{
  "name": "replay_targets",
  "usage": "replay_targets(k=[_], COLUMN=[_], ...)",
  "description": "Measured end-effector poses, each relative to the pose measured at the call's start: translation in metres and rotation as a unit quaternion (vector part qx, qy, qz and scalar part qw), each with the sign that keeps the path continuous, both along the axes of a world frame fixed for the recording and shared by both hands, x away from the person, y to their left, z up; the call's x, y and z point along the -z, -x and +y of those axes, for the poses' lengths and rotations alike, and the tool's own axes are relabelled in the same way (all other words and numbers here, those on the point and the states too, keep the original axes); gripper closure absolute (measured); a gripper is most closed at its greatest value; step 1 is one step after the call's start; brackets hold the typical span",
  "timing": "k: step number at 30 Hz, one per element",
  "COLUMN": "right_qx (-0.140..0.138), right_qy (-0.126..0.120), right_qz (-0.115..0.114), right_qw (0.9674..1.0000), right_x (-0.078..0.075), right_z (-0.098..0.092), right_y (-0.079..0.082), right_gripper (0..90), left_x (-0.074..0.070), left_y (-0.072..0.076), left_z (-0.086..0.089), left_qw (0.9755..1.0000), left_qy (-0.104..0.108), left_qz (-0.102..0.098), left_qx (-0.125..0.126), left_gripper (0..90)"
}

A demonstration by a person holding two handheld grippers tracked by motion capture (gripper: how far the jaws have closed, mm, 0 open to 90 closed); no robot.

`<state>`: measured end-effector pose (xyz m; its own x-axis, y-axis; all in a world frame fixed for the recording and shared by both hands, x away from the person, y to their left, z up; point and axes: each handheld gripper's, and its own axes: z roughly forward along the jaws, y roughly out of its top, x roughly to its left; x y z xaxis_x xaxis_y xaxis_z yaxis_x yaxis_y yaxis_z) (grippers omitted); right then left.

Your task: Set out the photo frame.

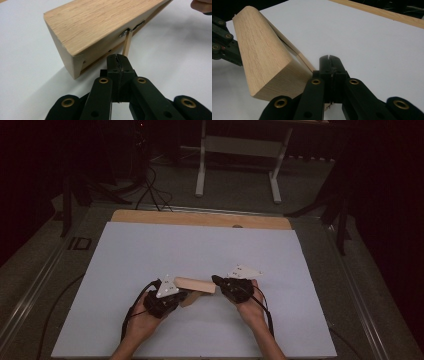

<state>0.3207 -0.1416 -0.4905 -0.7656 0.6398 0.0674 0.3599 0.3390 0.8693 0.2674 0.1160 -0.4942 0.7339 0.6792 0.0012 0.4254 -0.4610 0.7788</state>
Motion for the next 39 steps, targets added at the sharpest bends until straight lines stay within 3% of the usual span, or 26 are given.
replay_targets(k=[16, 33, 39], right_qx=[0.001, -0.009, -0.008], right_qy=[-0.002, 0.008, 0.009], right_qz=[0.004, -0.002, -0.003], right_qw=[1.0000, 0.9999, 0.9999], right_x=[0.001, -0.001, -0.001], right_z=[0.000, 0.003, 0.003], right_y=[0.000, 0.005, 0.007], right_gripper=[89.7, 89.6, 89.7], left_x=[-0.003, -0.011, -0.014], left_y=[-0.005, -0.004, -0.001], left_z=[0.004, -0.003, -0.009], left_qw=[0.9993, 0.9993, 0.9994], left_qy=[0.030, 0.032, 0.033], left_qz=[0.007, -0.003, -0.006], left_qx=[-0.019, -0.017, -0.006], left_gripper=[89.7, 89.7, 89.7])
